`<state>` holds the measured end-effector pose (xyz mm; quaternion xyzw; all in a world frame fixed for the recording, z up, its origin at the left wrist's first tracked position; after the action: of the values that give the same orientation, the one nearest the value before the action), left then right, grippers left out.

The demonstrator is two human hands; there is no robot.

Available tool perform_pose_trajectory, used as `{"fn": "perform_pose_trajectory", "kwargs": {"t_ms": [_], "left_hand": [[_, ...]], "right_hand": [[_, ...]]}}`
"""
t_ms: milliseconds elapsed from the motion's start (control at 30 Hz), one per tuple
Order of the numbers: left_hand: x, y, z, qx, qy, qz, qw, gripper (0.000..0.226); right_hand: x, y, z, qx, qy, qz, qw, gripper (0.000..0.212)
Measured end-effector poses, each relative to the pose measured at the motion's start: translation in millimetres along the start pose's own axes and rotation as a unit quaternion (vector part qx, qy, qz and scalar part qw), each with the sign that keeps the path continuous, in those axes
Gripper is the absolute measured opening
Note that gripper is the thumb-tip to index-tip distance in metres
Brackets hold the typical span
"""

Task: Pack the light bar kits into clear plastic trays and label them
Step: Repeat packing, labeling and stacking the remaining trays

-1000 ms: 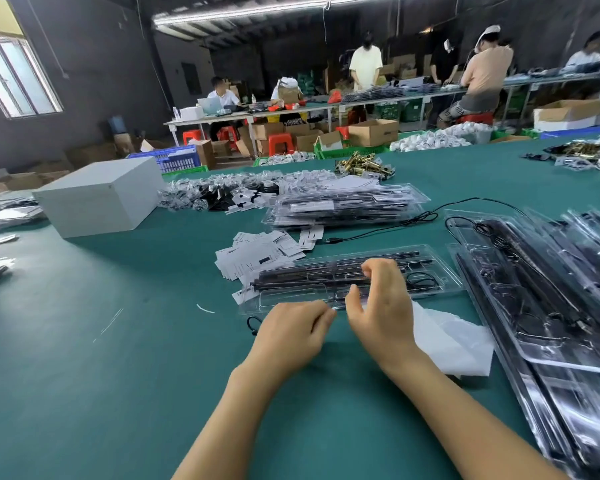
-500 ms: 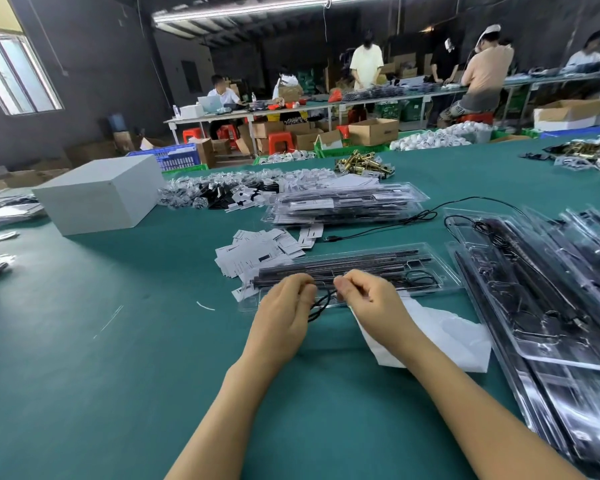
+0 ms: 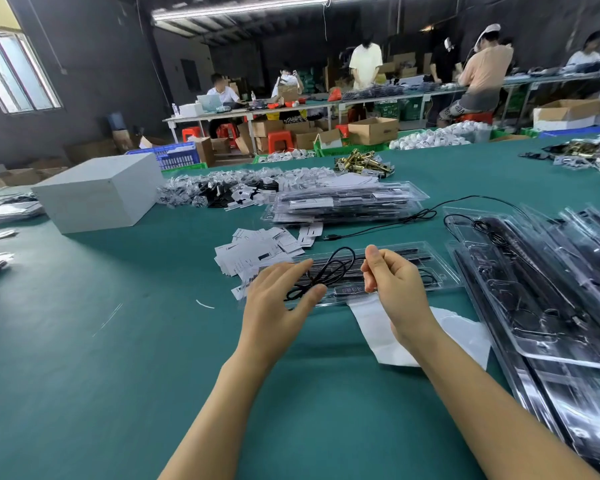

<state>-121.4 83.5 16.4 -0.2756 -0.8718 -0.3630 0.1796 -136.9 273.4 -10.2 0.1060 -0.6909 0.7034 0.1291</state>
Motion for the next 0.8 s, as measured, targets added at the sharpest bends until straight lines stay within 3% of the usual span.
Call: {"fn": "perform_pose_trajectory", "kwargs": {"t_ms": [133,267,400,500,667,800], "left_hand": [[1,0,10,0.026,-0.031,0.001,0.999,0.038],[0,-5,9,-0.019,-0.027,-0.024,0.999,0.032],[2,-13,10,-0.095,-0.037,-0.077,0.992,0.023],[2,-18,5,-0.086,-0.039,-0.099,0.991,0.016],[3,3,3,0.051,-0.049,-0.041,0.997,0.036],[6,13,13,0.029,-0.097,-0.009,0.995,0.021]], "right_hand": [[-1,-5,0,-0.017,0.004,-0.008,1.000,0.039],[-4,-13,5,-0.076,-0.005,-0.031,0.997,0.036],[-7,-20,12,-0.118,-0.028,-0.050,0.991,0.019],[-9,-29,19,-0.165,-0.050,-0.075,0.982,0.011],[-14,-35,25,-0.231,-0.056,-0.096,0.966,0.010],[-14,-38,26,-0.238,-0.050,-0.099,0.965,0.011]]}}
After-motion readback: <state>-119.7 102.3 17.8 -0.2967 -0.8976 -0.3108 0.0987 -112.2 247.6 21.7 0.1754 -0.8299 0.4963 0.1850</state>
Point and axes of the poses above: each hand's wrist, its own x-axis towards the middle knuckle, its own z-axis out of the palm, y = z × x, the point moved 8 cm from there along x, towards the middle knuckle, and after that the axes turned 14 degrees about -y, right-handed, at the moved point
